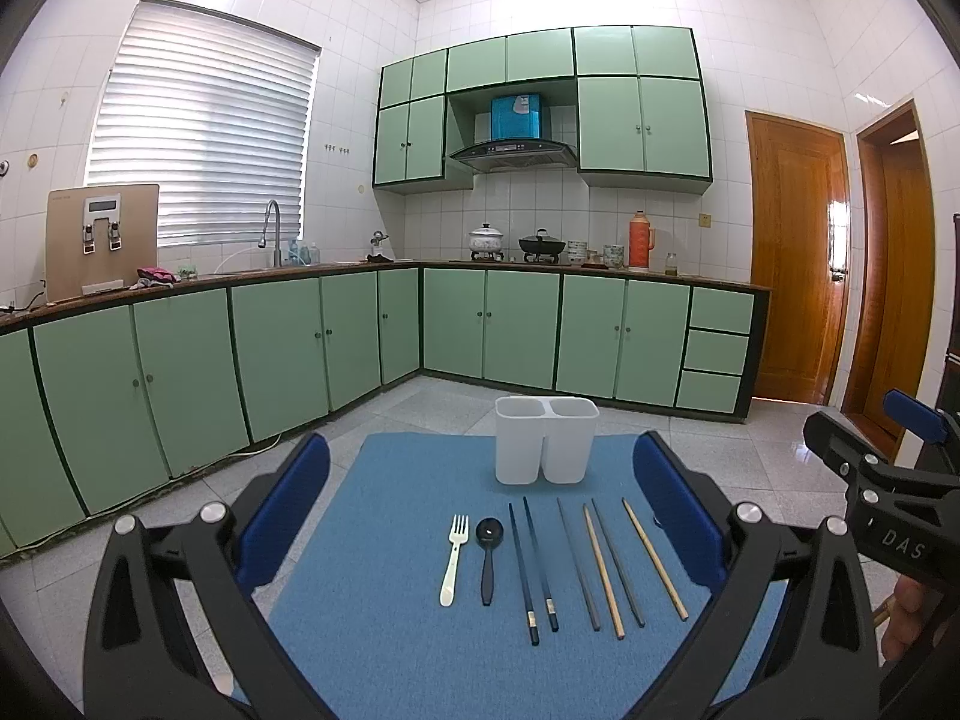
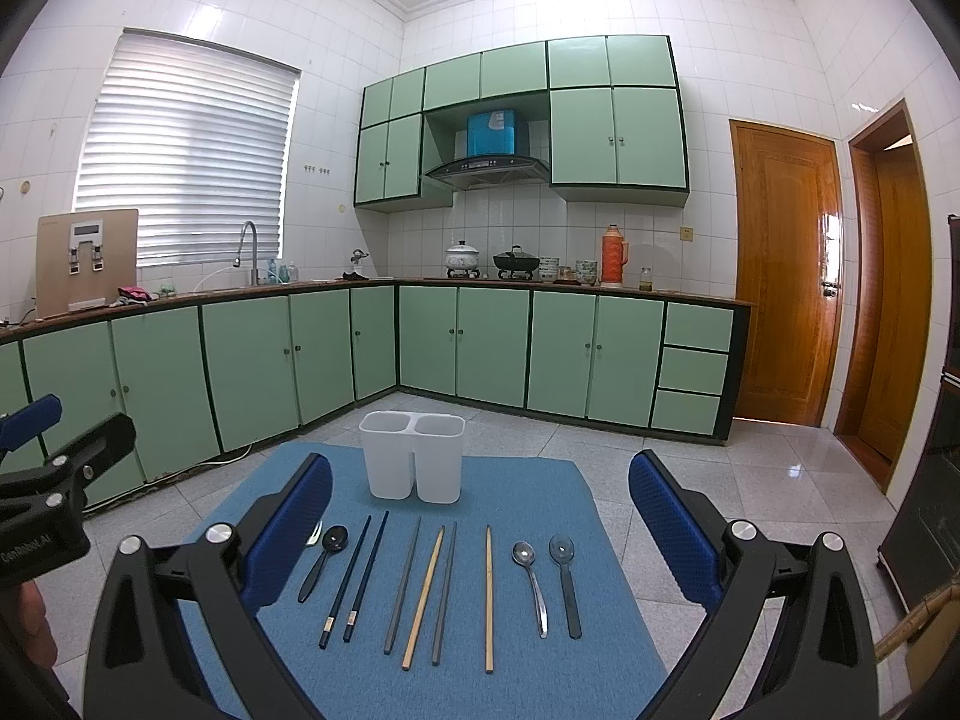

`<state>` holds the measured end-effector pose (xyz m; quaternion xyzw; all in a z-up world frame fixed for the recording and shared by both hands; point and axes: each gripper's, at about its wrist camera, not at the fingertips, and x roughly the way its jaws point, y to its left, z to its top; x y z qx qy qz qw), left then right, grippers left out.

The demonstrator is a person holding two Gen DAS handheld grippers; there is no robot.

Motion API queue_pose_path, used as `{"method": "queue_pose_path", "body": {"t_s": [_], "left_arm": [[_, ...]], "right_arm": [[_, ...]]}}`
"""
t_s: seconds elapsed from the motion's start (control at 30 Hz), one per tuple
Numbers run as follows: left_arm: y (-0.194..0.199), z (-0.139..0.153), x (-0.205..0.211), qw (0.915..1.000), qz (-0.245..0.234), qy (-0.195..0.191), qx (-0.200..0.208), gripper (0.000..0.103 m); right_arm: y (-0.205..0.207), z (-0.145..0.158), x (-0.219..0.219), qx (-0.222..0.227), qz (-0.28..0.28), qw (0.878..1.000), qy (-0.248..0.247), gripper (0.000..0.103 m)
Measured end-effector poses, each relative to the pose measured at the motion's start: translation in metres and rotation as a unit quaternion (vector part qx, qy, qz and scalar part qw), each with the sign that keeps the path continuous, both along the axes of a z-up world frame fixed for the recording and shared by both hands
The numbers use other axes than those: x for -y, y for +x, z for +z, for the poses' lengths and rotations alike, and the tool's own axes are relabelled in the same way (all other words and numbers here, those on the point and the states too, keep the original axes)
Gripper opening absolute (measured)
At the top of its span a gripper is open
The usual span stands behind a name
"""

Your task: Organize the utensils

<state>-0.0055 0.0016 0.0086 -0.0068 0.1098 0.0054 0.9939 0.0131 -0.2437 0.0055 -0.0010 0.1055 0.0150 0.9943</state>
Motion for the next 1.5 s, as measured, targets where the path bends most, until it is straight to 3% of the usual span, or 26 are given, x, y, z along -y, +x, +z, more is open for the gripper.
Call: {"method": "queue_pose_path", "body": {"t_s": [1.5], "left_arm": [[0.0042, 0.0022, -0.0068, 1.0, 0.004, -0.001, -0.008, 0.098]], "right_arm": [[0.0087, -0.0009, 0.0029, -0.007, -0.003, 1.0, -0.002, 0.097]]}}
